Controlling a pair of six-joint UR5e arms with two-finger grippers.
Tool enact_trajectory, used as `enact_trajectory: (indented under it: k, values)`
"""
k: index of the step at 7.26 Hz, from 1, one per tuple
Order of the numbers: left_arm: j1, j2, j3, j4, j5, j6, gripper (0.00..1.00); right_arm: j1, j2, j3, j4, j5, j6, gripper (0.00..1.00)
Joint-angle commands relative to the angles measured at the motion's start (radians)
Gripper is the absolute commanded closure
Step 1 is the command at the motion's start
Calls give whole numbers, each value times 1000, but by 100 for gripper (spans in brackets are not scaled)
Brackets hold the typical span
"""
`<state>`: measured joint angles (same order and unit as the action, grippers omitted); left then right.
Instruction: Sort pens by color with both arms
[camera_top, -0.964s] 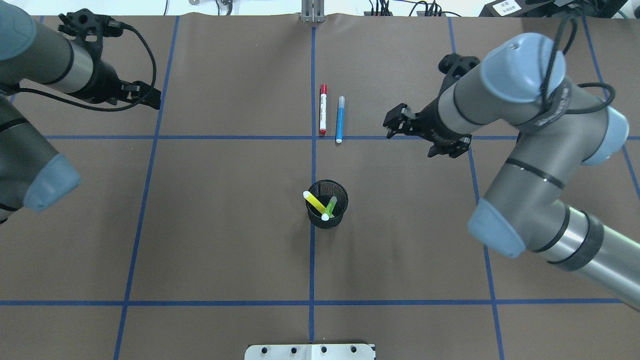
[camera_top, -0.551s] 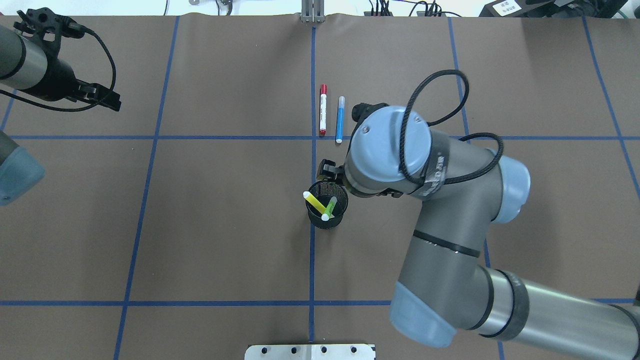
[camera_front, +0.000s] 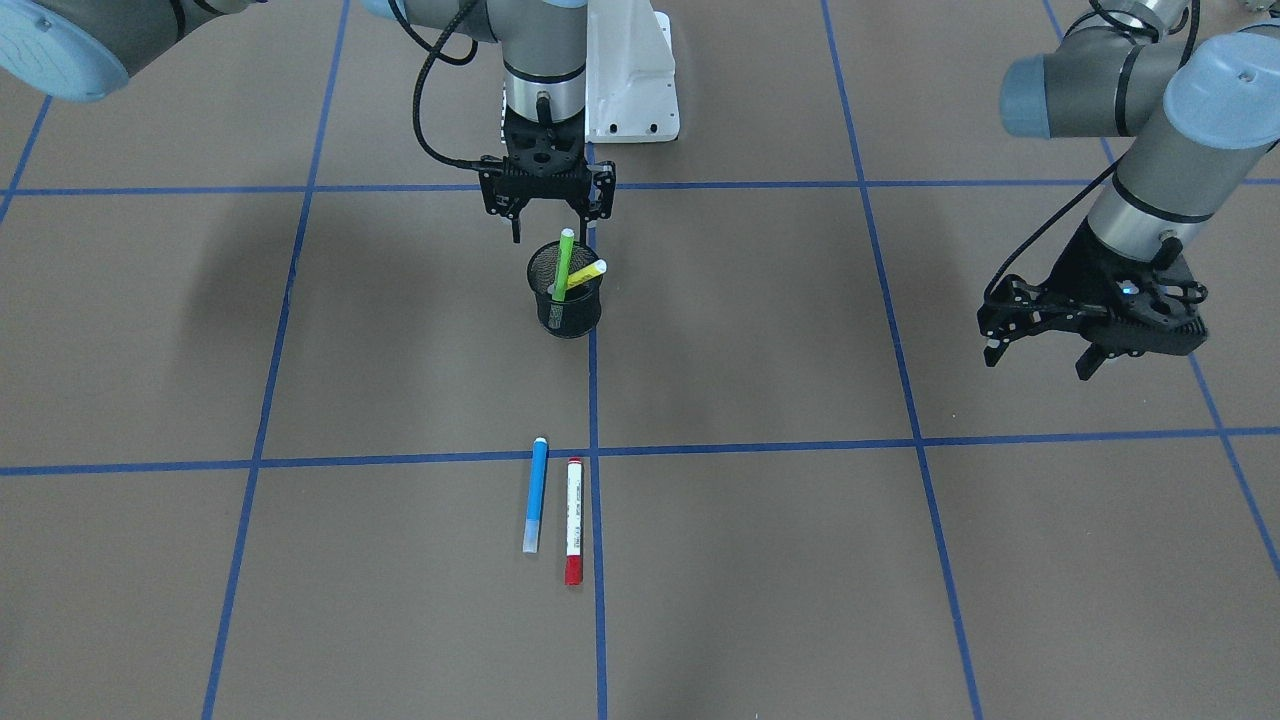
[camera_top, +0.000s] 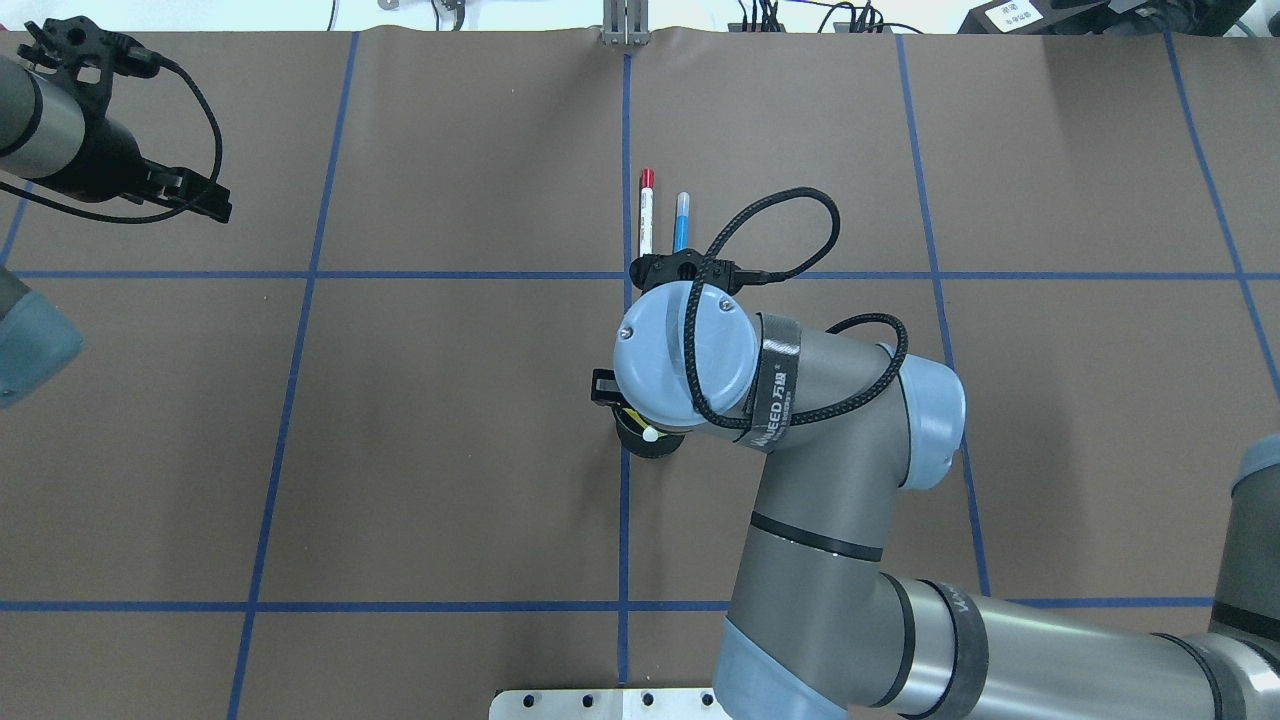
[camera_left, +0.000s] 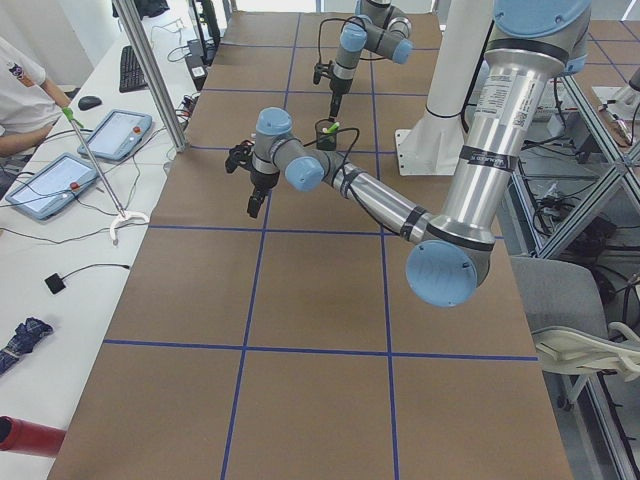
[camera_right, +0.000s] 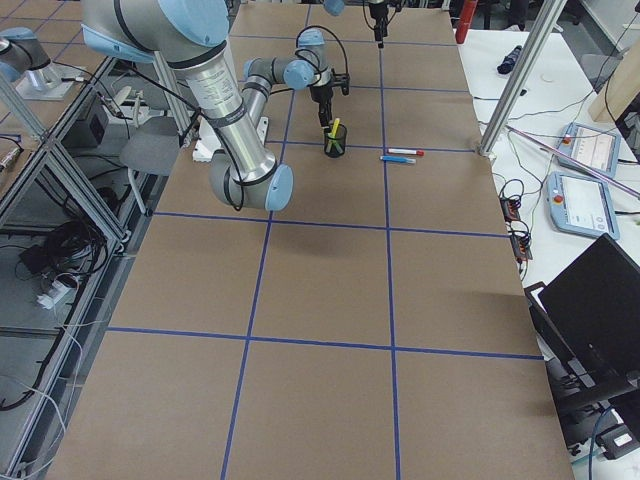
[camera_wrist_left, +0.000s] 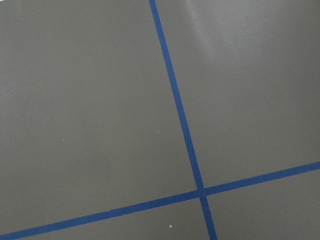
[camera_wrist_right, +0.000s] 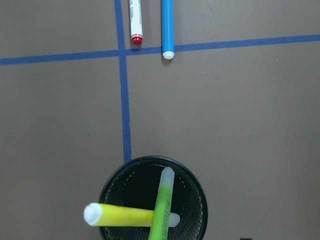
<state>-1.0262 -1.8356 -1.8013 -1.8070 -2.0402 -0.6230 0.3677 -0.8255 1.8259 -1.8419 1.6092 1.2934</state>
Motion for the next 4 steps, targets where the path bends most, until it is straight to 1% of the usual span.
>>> enact_trajectory:
  k: [1, 4]
  values:
    - [0, -1, -1, 0, 0, -3, 0, -26, 12, -29, 0, -9, -54, 28]
    - [0, 2, -4, -2, 0, -4, 0, -26, 19, -31, 0, -23, -100, 58]
